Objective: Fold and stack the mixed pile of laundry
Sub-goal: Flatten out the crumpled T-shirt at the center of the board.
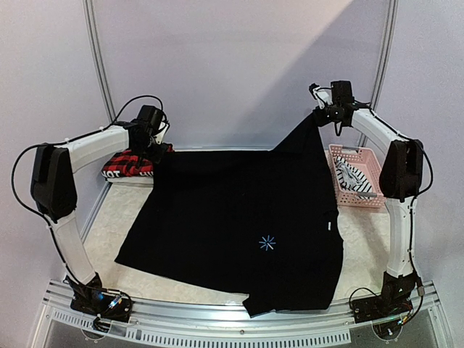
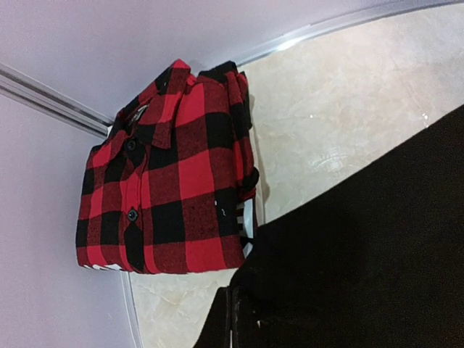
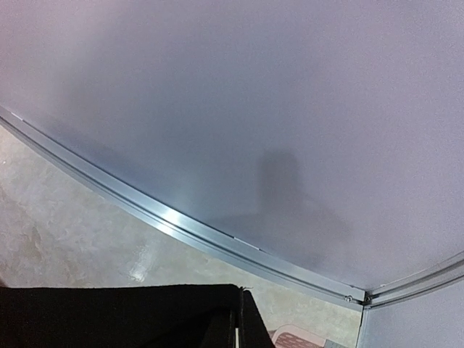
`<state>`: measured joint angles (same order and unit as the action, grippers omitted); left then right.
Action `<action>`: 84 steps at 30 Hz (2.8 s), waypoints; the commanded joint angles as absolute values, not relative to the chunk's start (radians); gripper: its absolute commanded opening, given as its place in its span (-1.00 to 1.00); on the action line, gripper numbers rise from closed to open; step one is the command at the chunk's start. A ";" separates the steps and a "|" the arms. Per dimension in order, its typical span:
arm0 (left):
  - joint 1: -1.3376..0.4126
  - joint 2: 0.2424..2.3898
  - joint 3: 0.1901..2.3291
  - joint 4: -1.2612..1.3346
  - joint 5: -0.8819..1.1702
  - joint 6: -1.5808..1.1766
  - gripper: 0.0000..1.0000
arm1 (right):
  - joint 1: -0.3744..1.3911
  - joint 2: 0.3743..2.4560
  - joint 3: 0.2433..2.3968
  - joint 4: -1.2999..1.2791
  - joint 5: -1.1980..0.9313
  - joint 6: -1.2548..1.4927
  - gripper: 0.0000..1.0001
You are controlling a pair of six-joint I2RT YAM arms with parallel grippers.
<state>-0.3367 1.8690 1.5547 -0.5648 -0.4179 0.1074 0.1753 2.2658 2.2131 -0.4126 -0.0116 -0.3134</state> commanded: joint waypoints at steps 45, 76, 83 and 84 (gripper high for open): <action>-0.306 1.774 1.314 -0.297 -0.513 0.623 -1.00 | 0.156 1.632 1.464 -0.818 -0.447 -0.042 -1.00; -0.577 1.201 1.813 -0.734 -0.168 0.099 -1.00 | 0.015 1.439 2.168 -0.686 -0.271 0.013 -1.00; -0.608 1.183 1.968 -0.794 -0.220 0.152 -1.00 | 0.015 1.430 2.361 -0.672 -0.197 -0.095 -1.00; -0.619 1.182 1.975 -0.789 -0.250 0.170 -1.00 | 0.016 1.445 2.404 -0.679 -0.190 -0.110 -1.00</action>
